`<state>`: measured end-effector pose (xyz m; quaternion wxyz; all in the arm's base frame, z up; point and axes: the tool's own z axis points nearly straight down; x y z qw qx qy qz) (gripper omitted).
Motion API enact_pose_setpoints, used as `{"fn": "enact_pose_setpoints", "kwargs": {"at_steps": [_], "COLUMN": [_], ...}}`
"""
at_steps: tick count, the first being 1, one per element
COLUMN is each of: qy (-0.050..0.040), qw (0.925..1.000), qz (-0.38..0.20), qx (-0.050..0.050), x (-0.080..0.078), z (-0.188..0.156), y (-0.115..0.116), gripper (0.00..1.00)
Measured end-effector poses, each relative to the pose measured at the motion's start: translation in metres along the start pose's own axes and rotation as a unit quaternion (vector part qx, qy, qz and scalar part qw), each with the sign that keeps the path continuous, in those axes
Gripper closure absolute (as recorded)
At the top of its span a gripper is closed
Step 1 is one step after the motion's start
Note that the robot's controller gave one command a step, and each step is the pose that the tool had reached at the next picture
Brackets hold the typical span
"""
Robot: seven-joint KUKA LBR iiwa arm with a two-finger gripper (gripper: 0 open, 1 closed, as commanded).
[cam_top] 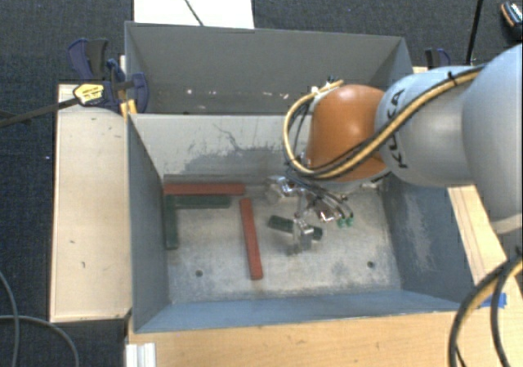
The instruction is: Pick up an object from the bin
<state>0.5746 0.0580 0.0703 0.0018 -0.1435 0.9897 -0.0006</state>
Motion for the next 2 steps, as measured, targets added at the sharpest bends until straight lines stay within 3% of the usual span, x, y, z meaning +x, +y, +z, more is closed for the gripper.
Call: {"fn": "enact_pose_setpoints", "kwargs": {"at_steps": [1,2], "qy": [-0.0009,-0.004], "qw": [1.0,0.9957], "qz": [0.001,-0.093], "qx": [-0.001,0.0], "x": [-0.001,-0.007], "z": [-0.001,-0.133], "y": [0.002,0.0], "gripper": [1.0,1.0]}}
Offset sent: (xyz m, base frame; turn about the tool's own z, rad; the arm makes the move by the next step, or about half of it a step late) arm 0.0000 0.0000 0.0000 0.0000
